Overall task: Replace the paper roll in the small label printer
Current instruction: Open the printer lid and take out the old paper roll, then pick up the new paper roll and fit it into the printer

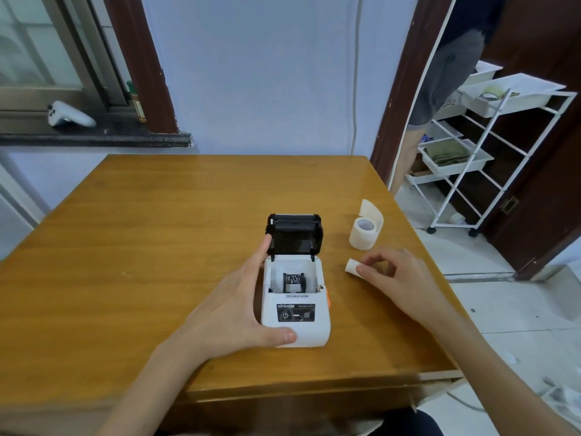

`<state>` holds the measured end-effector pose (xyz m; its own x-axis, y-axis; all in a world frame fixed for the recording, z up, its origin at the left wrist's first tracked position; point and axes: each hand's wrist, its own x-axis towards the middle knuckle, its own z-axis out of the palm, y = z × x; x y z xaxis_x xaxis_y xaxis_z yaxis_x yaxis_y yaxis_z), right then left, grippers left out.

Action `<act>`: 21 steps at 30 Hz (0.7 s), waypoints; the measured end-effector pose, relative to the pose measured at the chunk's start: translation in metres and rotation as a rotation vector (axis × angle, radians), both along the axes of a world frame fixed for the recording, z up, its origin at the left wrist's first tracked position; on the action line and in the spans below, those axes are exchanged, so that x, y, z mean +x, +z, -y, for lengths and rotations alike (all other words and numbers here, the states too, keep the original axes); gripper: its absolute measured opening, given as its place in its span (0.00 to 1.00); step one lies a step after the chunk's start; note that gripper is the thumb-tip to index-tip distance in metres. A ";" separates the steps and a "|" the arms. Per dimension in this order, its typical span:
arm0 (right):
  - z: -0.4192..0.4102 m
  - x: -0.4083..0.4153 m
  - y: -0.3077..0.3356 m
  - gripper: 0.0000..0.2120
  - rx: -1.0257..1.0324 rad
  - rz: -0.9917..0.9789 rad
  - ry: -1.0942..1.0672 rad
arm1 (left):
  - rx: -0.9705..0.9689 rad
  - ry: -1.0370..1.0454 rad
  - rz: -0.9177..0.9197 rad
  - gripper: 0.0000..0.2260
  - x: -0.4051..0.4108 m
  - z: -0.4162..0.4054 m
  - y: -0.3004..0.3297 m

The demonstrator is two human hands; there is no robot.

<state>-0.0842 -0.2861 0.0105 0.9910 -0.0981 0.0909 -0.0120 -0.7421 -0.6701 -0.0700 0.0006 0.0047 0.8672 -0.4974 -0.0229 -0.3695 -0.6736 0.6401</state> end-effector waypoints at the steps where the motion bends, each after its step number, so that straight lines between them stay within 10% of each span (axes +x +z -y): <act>1: 0.000 0.000 0.001 0.02 -0.008 0.014 -0.003 | 0.001 0.002 0.000 0.60 0.000 0.000 0.001; 6: 0.005 0.010 0.002 0.05 0.060 0.183 -0.205 | 0.012 0.004 -0.002 0.59 0.000 0.000 0.001; 12: 0.008 0.049 -0.001 0.34 -0.075 -0.041 -0.333 | 0.003 0.012 -0.004 0.61 0.000 0.001 0.000; 21: -0.007 0.072 0.000 0.25 -0.176 -0.062 -0.282 | 0.007 0.009 -0.007 0.60 0.001 0.000 -0.001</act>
<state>-0.0126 -0.2790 0.0103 0.9314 -0.3570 0.0716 -0.2696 -0.8082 -0.5236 -0.0688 0.0002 0.0040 0.8713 -0.4896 -0.0324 -0.3593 -0.6815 0.6375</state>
